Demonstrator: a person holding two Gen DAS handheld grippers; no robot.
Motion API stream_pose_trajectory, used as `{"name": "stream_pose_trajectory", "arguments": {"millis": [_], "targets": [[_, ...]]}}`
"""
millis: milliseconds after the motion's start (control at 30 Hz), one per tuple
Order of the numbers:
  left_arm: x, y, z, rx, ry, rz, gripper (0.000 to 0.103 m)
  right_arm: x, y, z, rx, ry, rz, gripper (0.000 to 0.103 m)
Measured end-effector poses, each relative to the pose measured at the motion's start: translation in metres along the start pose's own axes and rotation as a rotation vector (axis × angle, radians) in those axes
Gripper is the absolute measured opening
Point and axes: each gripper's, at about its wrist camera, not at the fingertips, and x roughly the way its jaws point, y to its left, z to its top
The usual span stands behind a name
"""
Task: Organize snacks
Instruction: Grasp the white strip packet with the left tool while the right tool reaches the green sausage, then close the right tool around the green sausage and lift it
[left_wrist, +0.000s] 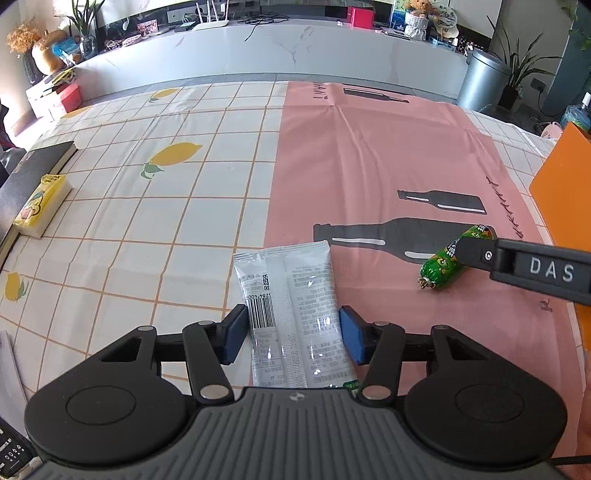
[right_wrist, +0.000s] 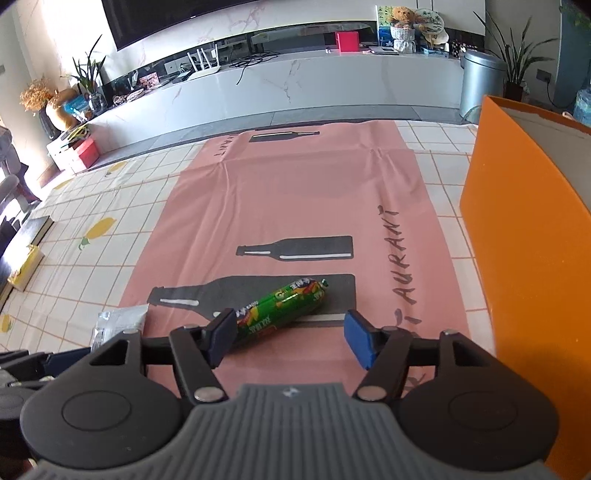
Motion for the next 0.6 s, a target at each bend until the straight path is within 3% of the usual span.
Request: {"name": "stream_pose_trajectory", "arguments": {"millis": [233, 500, 600], "targets": [[-0.002, 0.008, -0.003, -0.003, -0.024, -0.039, 0.061, 0.022, 0.001, 0.011, 0.125, 0.052, -0.003, 0.063], [-0.003, 0.016, -0.005, -0.019, -0.039, -0.074, 0.061, 0.035, 0.026, 0.015, 0.004, 0.042, -0.084, 0.063], [-0.004, 0.017, -0.006, -0.022, -0.041, -0.079, 0.061, 0.035, 0.032, 0.012, -0.056, 0.038, -0.108, 0.054]]}}
